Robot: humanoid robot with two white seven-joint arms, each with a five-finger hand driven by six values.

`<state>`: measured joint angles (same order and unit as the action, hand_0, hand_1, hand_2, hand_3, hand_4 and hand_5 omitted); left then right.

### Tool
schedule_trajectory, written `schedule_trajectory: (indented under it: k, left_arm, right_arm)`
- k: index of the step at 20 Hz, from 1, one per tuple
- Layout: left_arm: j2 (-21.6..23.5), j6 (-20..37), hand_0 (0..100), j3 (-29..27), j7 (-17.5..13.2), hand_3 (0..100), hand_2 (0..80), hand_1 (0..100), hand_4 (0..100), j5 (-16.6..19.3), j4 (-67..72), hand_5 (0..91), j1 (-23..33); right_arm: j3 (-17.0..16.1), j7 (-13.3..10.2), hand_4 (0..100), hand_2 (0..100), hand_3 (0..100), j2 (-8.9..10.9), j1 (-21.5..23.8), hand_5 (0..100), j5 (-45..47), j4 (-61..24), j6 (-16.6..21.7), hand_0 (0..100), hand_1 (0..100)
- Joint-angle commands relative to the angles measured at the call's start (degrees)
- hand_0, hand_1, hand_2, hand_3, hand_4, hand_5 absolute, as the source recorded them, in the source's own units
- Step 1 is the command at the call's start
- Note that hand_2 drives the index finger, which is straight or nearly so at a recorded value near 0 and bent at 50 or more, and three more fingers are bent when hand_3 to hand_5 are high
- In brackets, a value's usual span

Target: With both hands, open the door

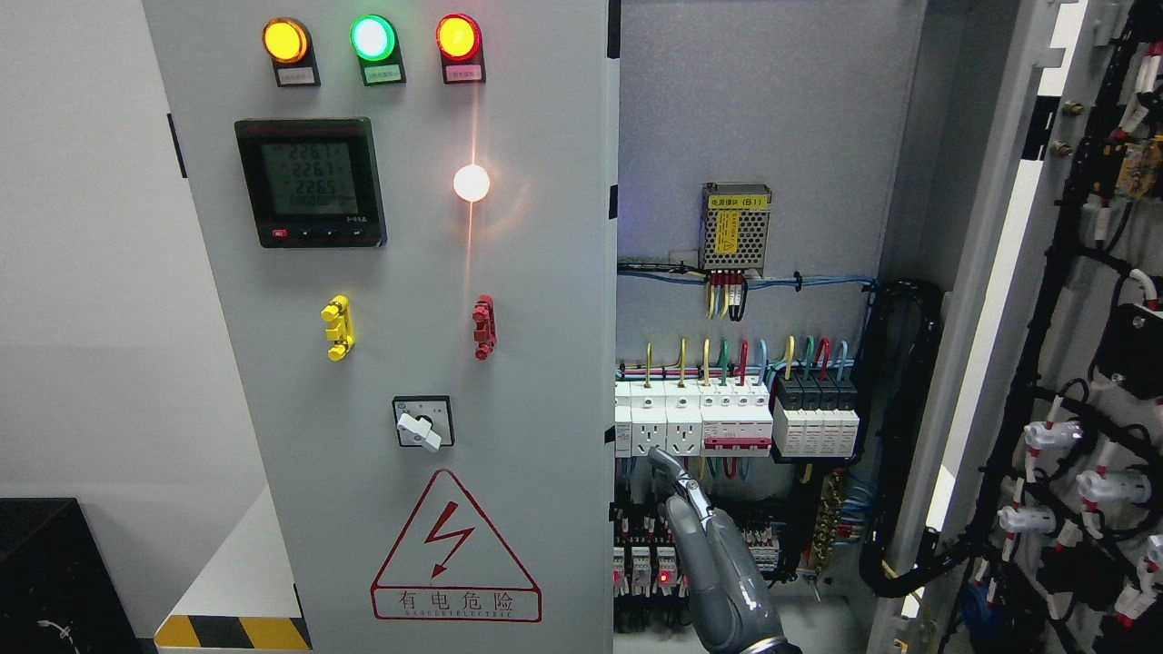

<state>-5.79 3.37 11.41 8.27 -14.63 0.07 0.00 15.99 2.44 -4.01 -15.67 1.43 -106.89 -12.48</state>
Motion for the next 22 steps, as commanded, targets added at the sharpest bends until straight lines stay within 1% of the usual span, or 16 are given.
schedule_trajectory:
  k: [1, 2, 8, 13, 17, 19, 22]
  left_arm:
    - [-0.01, -0.03, 0, 0.11, 0.00, 0, 0.0, 0, 0, 0.04, -2.44, 0.0, 1.14]
    - [-0.01, -0.03, 0, 0.02, 0.00, 0, 0.0, 0, 0, 0.13, -2.44, 0.0, 1.14]
    - [-0.01, -0.03, 0, 0.02, 0.00, 0, 0.0, 0, 0, 0.04, -2.35, 0.0, 1.14]
    - [0.08, -0.03, 0, -0.16, -0.09, 0, 0.0, 0, 0, -0.14, -2.26, 0.0, 1.14]
    - [0.26, -0.03, 0, -0.24, -0.01, 0, 0.0, 0, 0, -0.14, -2.26, 0.0, 1.14]
    - [0.34, -0.03, 0, -0.24, -0.09, 0, 0.0, 0, 0, -0.14, -2.26, 0.0, 1.14]
    - [0.26, -0.03, 0, -0.33, -0.09, 0, 0.0, 0, 0, -0.14, -2.18, 0.0, 1.23]
  right_arm:
    - [-0.87, 0.02, 0, 0, 0, -1.08, -2.44, 0, 0.86, 2.39, -0.18, 19, 0]
    - [-0.96, 0.02, 0, 0, 0, -1.17, -2.87, 0, 0.86, 2.65, -0.26, 19, 0]
    - [-4.12, 0.02, 0, 0, 0, -1.26, -6.39, 0, 0.86, 7.57, -0.26, 19, 0]
    - [-4.04, 0.11, 0, 0, 0, -1.26, -8.67, 0, 1.03, 9.68, -0.35, 19, 0]
    - [-4.12, 0.11, 0, 0, 0, -1.17, -10.61, 0, 4.10, 12.49, -0.35, 19, 0]
    - [-4.12, 0.11, 0, 0, 0, -1.08, -11.49, 0, 4.20, 12.85, -0.35, 19, 0]
    - [-4.04, 0.55, 0, 0, 0, -1.08, -12.37, 0, 4.28, 13.46, -2.01, 19, 0]
